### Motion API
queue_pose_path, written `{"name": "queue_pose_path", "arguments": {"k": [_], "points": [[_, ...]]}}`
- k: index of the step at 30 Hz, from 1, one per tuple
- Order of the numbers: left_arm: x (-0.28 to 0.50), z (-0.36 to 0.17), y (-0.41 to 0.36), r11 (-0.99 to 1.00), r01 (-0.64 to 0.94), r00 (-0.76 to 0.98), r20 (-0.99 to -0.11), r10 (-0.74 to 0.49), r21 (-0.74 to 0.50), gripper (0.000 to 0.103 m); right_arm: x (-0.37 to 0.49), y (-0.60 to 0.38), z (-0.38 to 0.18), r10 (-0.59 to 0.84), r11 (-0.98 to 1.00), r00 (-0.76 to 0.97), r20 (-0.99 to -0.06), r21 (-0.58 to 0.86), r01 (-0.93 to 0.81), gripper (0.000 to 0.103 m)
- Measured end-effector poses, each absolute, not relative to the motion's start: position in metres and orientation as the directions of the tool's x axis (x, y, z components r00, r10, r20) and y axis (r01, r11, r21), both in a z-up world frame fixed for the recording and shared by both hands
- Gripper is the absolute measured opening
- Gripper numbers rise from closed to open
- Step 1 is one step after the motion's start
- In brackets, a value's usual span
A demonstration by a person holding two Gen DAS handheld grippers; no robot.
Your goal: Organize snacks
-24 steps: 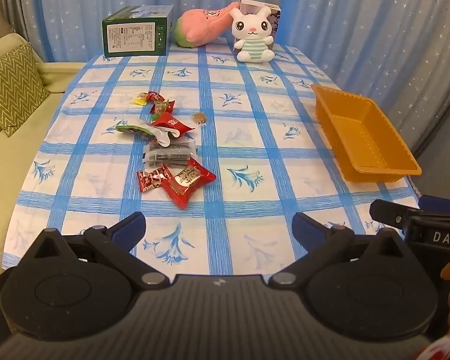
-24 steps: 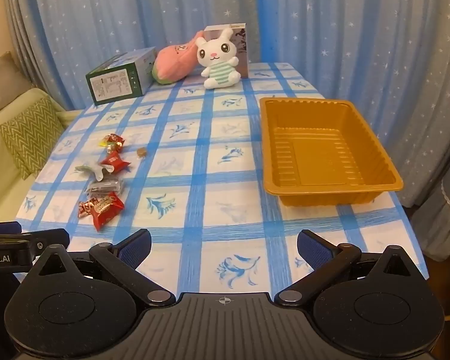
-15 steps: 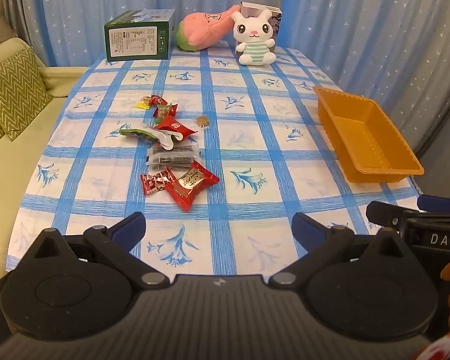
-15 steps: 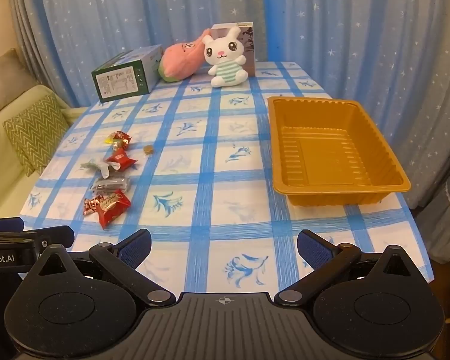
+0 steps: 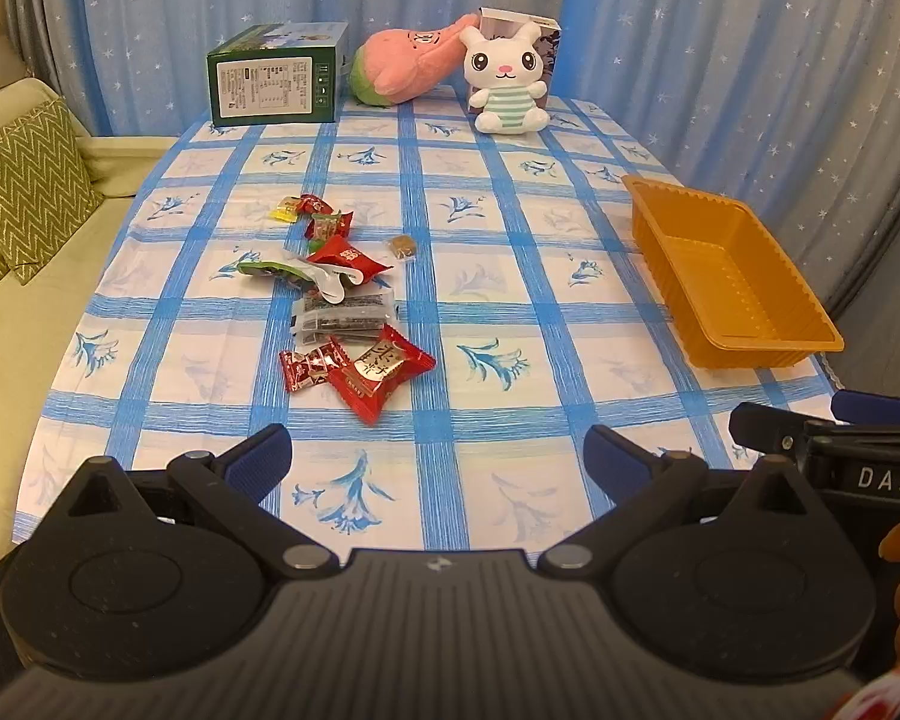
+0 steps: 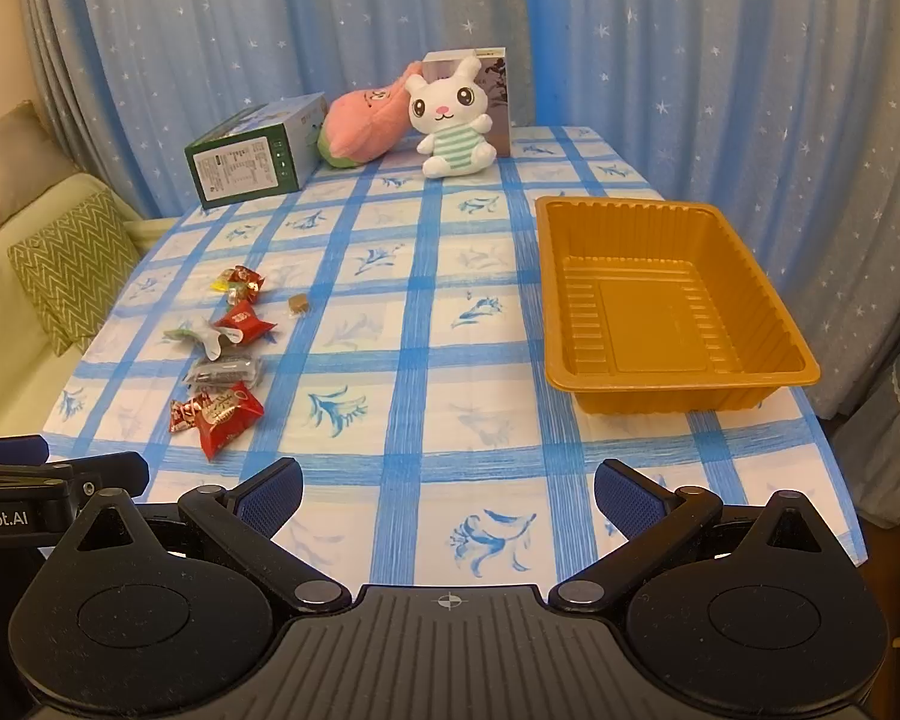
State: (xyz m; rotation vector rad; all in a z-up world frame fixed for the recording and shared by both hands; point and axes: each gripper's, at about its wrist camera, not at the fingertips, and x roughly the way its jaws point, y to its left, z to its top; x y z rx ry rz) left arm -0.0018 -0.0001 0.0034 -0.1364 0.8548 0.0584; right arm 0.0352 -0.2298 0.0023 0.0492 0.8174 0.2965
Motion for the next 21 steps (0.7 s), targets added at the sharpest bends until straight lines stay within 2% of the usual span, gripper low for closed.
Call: {"name": "queue_pose_path", "arguments": {"k": [21], "points": [[-0.0045, 0.0112, -0.0024, 0.989, -0.110, 0.660, -0.751, -0.003, -0.101, 0.103, 0.0344, -0.2275, 0.0024, 0.285, 0.956, 0.645, -0.709, 0.161, -0.245, 0.103]]}}
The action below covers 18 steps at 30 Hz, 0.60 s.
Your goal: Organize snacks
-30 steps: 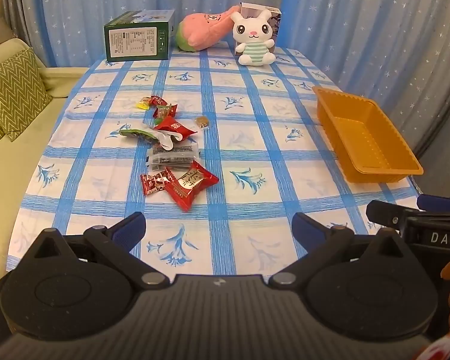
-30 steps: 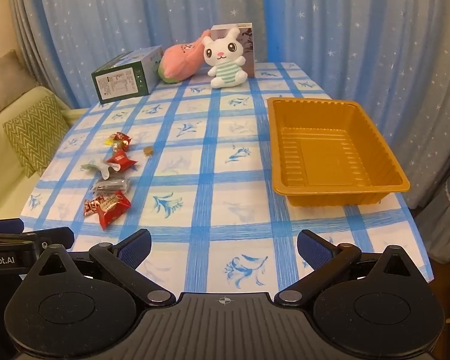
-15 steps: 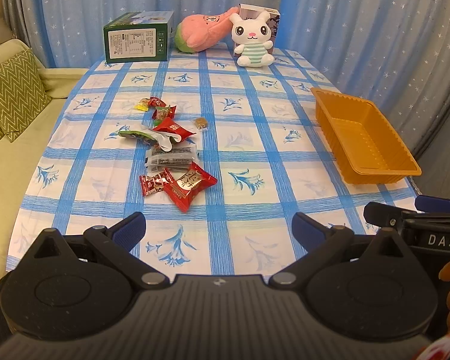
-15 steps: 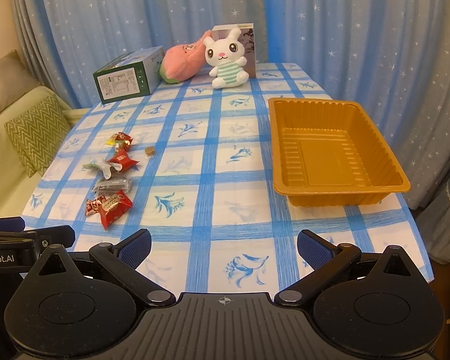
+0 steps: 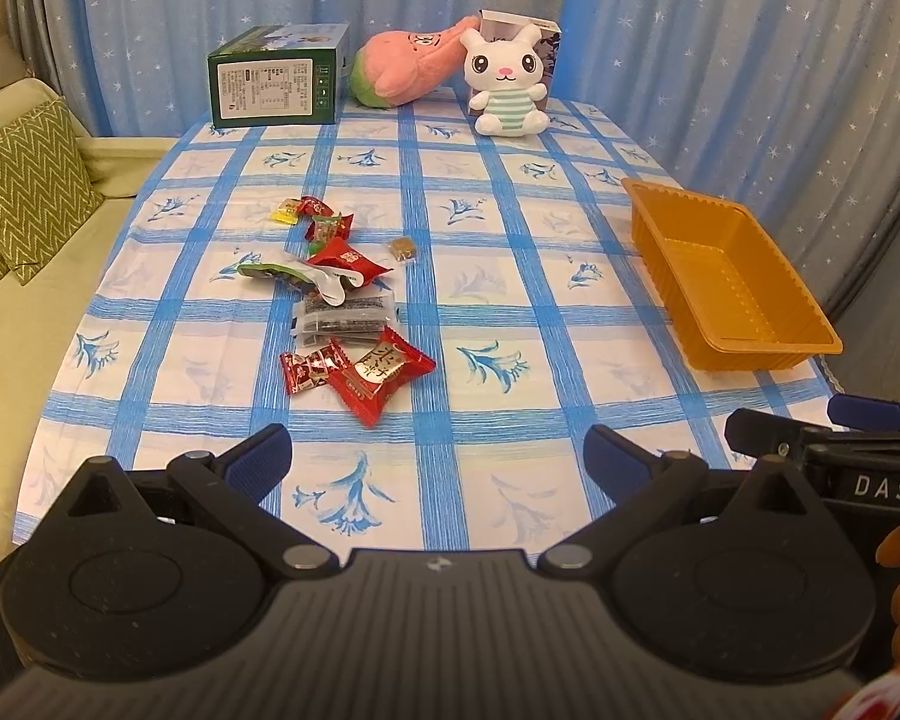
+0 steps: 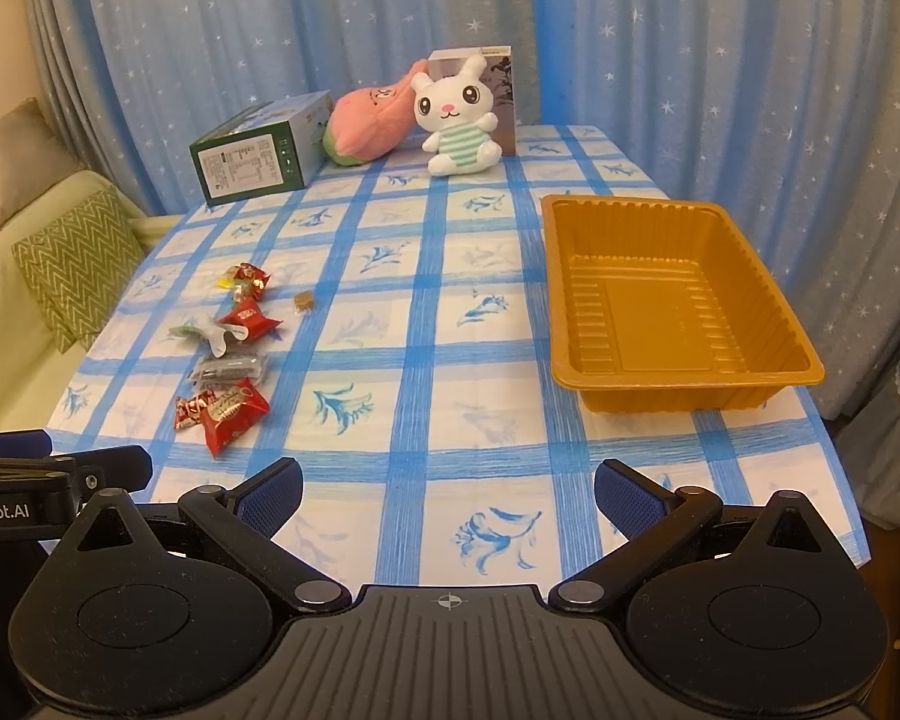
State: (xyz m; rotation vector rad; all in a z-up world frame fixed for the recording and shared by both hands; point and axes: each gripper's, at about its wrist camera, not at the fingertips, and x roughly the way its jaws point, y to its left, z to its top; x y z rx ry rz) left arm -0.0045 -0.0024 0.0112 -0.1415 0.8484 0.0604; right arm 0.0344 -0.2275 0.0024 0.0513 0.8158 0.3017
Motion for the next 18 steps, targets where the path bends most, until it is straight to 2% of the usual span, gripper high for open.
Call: {"name": "queue_pose_path", "arguments": {"k": [18], "points": [[-0.0049, 0.0135, -0.0013, 0.989, -0.110, 0.662, -0.749, -0.003, -0.102, 0.103, 0.0323, -0.2226, 0.0074, 0.286, 0.955, 0.646, -0.707, 0.158, -0.251, 0.103]]}}
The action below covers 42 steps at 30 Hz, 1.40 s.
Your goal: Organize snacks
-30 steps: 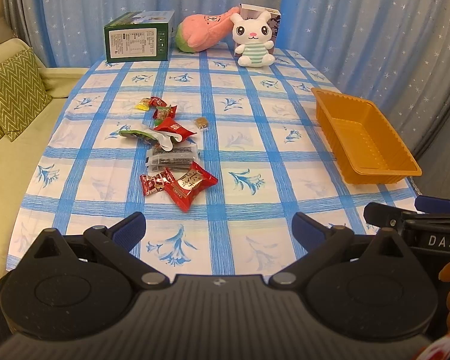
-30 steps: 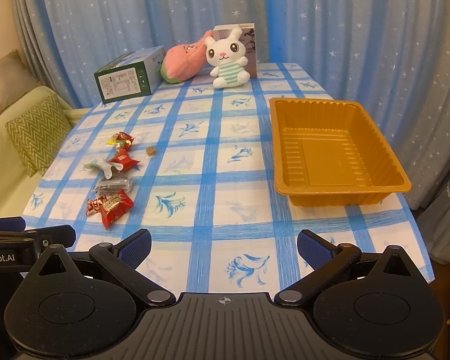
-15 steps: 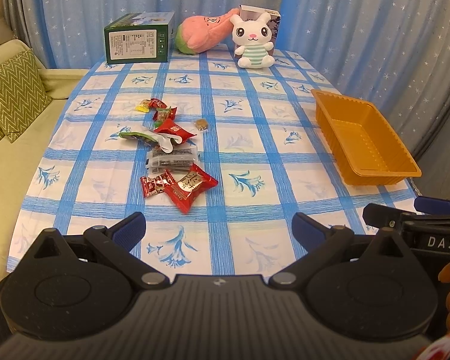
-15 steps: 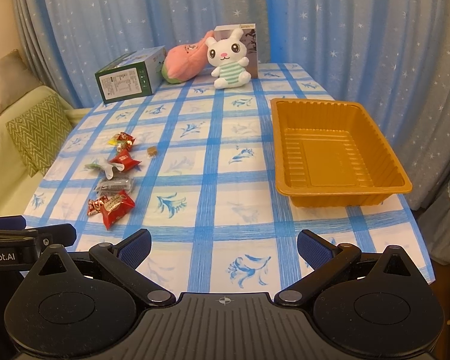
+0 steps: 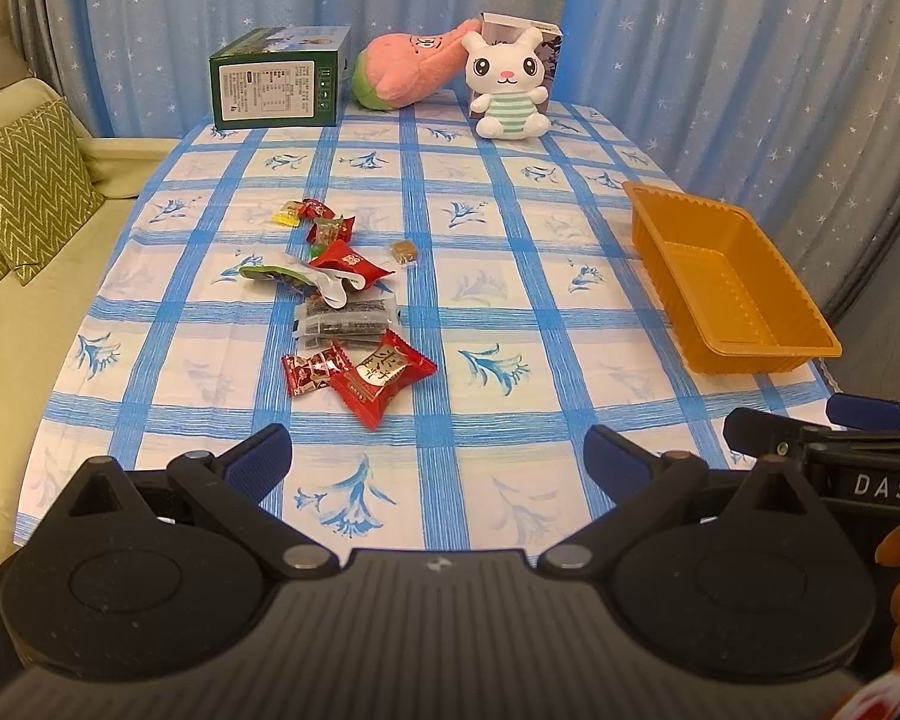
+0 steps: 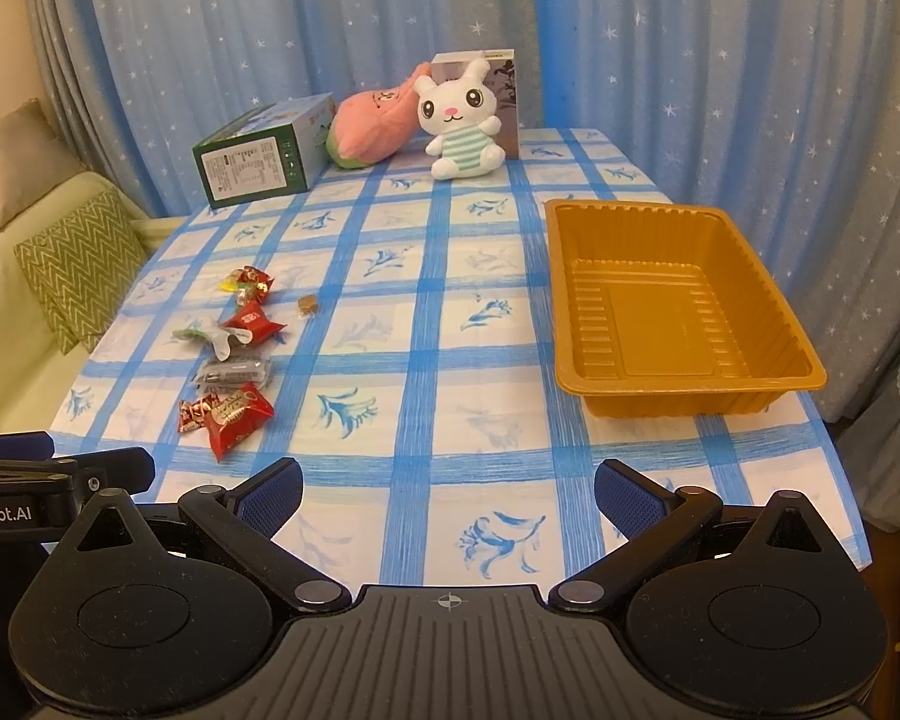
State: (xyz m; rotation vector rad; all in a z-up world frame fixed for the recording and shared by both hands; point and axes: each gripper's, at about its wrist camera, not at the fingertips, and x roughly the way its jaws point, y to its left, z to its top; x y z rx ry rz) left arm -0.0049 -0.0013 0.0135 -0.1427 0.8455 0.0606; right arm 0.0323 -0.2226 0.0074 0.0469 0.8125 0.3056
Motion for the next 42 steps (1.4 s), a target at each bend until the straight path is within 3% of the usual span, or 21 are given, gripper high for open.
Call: {"name": "queue_pose_path", "arguments": {"k": [42], "points": [[-0.0052, 0.0050, 0.0067, 0.987, -0.120, 0.661, -0.750, -0.003, -0.109, 0.103, 0.0337, -0.2175, 0.0018, 0.291, 0.954, 0.646, -0.705, 0.166, -0.248, 0.103]]}}
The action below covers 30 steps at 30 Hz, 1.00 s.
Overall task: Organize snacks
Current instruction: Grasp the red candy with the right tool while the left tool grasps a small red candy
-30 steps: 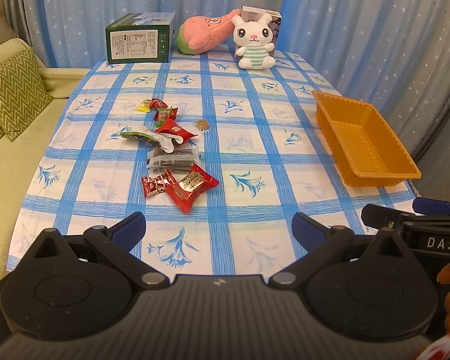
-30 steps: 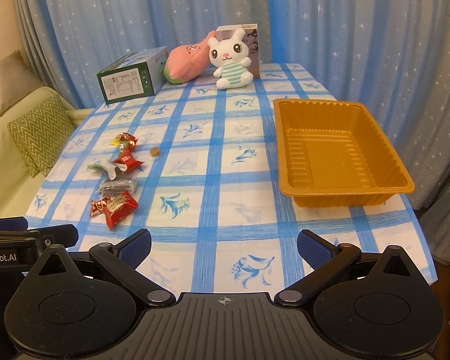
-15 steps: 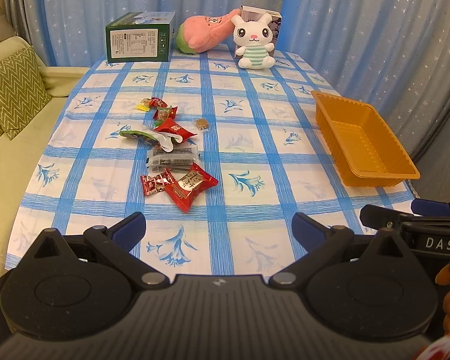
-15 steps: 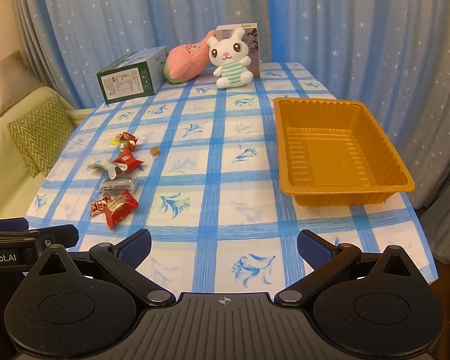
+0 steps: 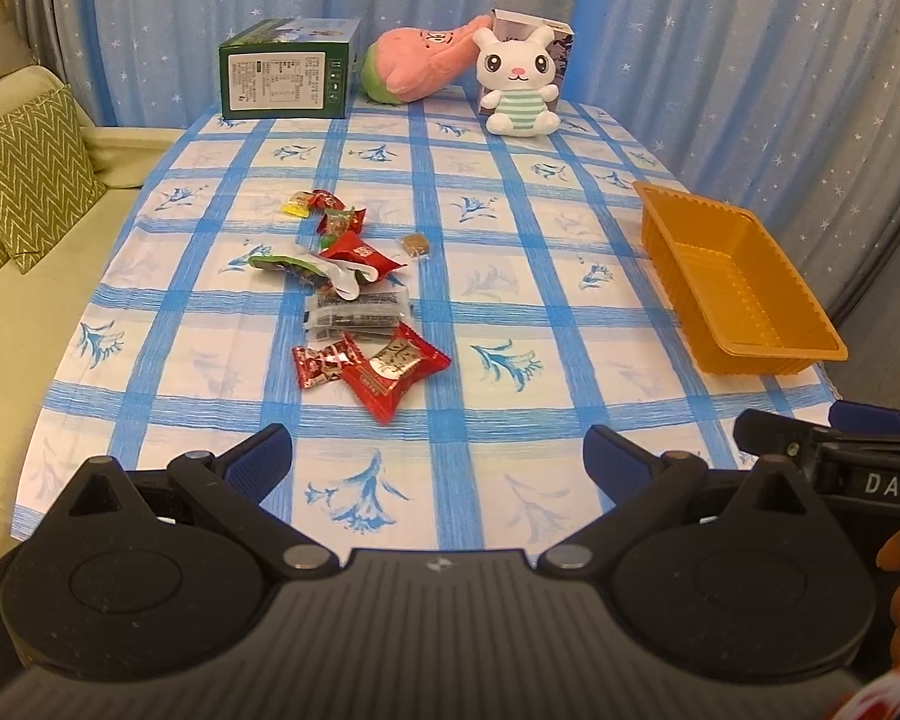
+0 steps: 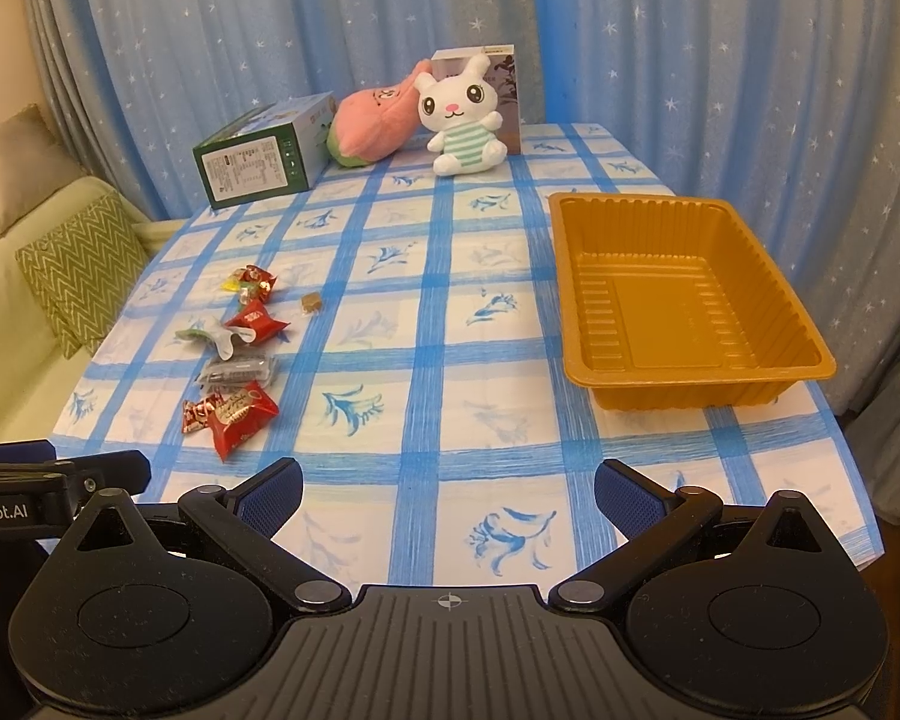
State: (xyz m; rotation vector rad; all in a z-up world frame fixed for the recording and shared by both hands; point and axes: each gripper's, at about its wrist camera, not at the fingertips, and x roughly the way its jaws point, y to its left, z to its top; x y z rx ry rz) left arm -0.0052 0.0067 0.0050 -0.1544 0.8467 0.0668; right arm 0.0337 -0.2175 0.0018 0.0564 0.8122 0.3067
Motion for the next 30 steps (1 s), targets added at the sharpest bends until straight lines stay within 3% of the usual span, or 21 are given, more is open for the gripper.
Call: {"name": "queue_pose_path", "arguments": {"k": [10, 20, 22, 30], "points": [[0.021, 0.001, 0.061, 0.996, -0.075, 0.673, -0.740, 0.011, -0.053, 0.096, 0.039, -0.198, 0.002, 0.316, 0.947, 0.634, -0.706, 0.192, -0.258, 0.103], [0.065, -0.021, 0.111, 0.993, 0.112, 0.623, -0.781, -0.042, 0.036, 0.089, 0.069, -0.137, -0.028, 0.421, 0.906, 0.565, -0.710, 0.293, -0.307, 0.101], [0.072, -0.028, 0.118, 0.989, 0.142, 0.611, -0.790, -0.053, 0.044, 0.087, 0.075, -0.124, -0.034, 0.446, 0.893, 0.548, -0.708, 0.317, -0.318, 0.085], [0.092, -0.049, 0.149, 0.988, 0.151, 0.596, -0.801, -0.056, 0.044, 0.085, 0.104, -0.075, -0.068, 0.483, 0.875, 0.487, -0.728, 0.380, -0.300, 0.064]]}}
